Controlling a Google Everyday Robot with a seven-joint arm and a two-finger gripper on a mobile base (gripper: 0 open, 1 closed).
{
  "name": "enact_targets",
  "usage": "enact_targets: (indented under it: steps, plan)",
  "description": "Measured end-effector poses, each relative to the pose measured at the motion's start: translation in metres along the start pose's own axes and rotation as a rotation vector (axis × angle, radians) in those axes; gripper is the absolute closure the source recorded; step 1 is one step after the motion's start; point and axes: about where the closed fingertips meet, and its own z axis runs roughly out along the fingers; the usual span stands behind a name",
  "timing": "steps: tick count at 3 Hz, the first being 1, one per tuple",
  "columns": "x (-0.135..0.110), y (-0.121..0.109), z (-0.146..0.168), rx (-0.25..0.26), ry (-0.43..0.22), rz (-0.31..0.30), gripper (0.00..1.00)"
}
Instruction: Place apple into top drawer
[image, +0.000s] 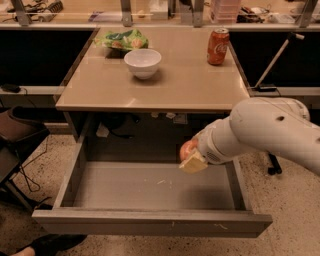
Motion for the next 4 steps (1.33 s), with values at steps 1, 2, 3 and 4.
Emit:
enact_targets:
  steps: [1, 2, 3, 4]
  plan:
    - [-0.012, -0.014, 0.063, -0.098, -0.003, -0.04, 1.0]
    - [-0.012, -0.014, 0.066, -0.102, -0.004, -0.039, 1.0]
    - [-0.002, -0.007, 0.073, -0.105, -0.012, -0.013, 1.0]
    - [0.015, 0.0, 0.096, -0.116, -0.022, -0.019, 1.0]
